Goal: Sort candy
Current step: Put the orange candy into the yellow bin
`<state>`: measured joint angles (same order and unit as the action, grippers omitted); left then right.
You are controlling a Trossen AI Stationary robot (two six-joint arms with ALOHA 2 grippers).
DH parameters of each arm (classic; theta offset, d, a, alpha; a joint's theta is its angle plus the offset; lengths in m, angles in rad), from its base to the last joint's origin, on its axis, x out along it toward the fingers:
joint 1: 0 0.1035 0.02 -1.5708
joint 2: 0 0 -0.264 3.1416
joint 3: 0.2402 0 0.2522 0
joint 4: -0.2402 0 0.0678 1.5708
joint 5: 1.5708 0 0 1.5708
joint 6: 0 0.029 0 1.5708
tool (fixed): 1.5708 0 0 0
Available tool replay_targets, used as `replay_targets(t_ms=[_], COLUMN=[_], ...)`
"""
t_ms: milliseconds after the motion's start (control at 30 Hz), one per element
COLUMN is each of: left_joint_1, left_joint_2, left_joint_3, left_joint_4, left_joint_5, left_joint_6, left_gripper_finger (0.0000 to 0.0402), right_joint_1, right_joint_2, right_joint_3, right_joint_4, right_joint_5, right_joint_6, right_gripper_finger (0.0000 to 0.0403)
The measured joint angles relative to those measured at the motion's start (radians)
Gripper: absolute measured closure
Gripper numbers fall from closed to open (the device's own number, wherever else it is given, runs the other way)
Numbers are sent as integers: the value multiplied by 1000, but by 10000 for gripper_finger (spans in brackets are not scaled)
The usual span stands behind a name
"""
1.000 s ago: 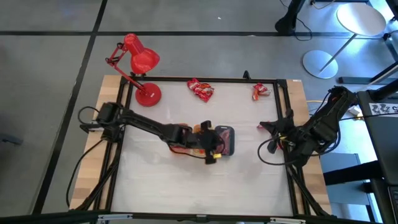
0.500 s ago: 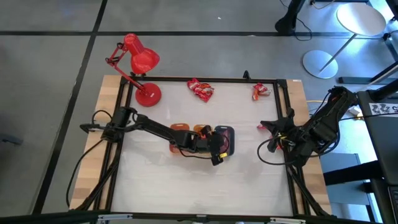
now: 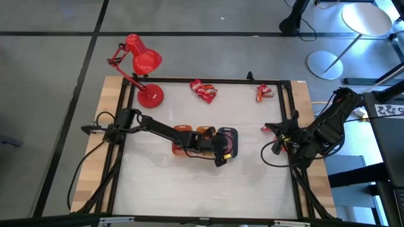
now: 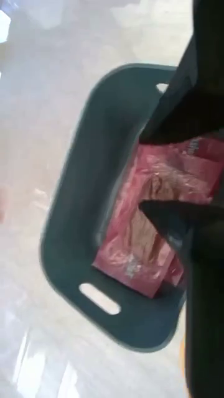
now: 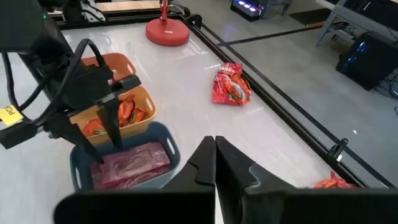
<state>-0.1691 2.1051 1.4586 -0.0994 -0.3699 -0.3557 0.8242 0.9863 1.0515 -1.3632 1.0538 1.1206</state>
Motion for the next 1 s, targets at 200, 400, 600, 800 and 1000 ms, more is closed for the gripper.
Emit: replay_targets(t_ms=[200,400,600,800,1000], left_joint_1=[0,-3,-25,-76,-84], left_joint_2=[-42,-181,-301,-329,-337], left_joint_3=[0,0,0,-27,-128], left_joint_4=[-11,-156,-393,-650,-697], left_joint_5=[0,-6,-45,-231,-170], left_joint_6=[113,130,103,3,-53], left_gripper_finger=[182,173,188,215,262], right_joint_1=[0,0,0,-27,-163], right_joint_2=[0,0,0,-2,-3], right_joint_3=[0,0,0,0,0], right_joint_4=[3,9,36,38,-10], right_joint_5=[-30,-68,-78,-160,-321], right_joint_6=[0,0,0,69,76], right_gripper_finger=[403,403,403,403,403])
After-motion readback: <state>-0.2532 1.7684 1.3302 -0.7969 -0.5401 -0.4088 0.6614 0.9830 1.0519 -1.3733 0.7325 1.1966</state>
